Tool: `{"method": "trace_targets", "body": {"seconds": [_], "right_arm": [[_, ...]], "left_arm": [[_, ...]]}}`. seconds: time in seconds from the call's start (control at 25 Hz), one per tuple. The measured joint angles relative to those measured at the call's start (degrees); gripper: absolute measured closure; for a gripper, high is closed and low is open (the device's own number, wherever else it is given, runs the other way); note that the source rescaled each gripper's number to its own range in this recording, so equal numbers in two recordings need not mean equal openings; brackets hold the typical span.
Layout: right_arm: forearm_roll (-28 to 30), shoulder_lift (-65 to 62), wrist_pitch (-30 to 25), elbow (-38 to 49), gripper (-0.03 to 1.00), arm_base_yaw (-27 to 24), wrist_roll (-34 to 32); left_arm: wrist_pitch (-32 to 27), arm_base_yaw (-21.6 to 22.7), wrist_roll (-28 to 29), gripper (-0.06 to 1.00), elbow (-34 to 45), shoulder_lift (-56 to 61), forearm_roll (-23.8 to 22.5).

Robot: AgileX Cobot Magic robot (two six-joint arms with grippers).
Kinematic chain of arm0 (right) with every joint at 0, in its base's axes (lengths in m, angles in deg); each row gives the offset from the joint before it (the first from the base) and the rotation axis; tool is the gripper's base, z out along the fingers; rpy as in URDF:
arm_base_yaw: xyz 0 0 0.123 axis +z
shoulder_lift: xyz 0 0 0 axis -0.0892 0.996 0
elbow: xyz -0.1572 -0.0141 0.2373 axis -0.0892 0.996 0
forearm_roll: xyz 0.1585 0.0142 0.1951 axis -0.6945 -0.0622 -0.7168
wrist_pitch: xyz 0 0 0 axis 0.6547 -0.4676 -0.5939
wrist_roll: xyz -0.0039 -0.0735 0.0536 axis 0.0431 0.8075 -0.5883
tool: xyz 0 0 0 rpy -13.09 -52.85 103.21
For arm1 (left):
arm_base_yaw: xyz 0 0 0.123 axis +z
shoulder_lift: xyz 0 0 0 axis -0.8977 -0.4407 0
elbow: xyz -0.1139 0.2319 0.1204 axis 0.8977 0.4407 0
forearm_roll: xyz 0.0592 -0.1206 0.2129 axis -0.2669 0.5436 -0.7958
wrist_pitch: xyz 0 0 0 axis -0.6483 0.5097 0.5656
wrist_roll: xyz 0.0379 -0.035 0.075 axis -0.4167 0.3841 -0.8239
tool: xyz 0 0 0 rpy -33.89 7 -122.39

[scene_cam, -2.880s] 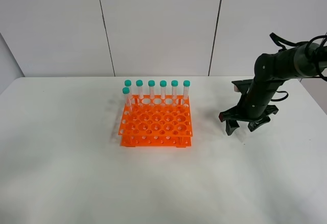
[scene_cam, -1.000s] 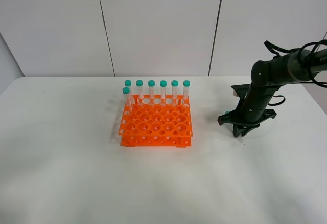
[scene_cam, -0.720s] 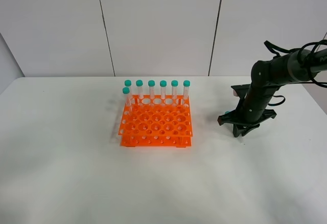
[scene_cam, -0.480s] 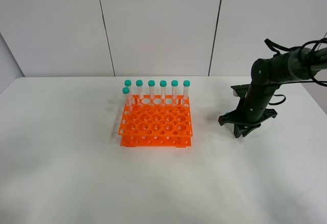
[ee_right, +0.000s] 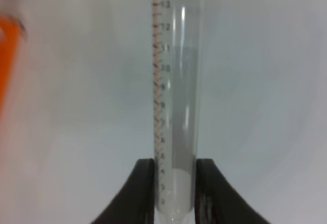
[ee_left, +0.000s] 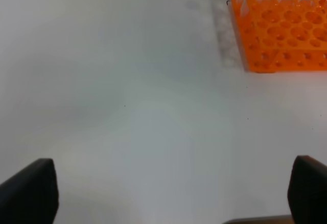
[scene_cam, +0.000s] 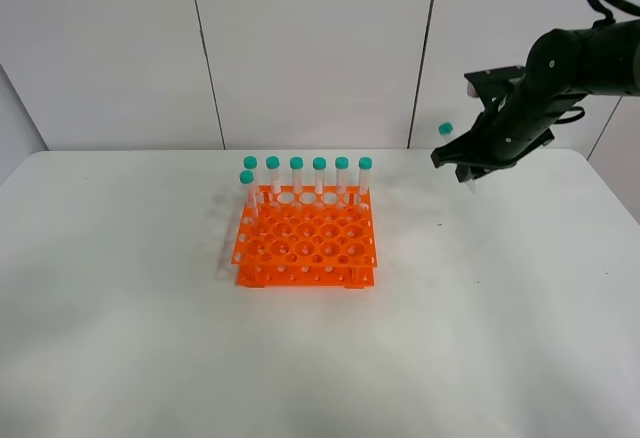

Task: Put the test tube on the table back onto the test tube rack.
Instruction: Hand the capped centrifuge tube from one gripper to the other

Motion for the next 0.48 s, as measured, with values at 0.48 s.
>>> {"method": "trace_targets", "body": {"seconds": [0.48], "right_arm": [[0.0,-6.01,18.19,4.1,0.95,11.55,3.59]], "left_arm": [[0.0,0.0,0.0,-0.06,0.0,0.0,0.0]]}}
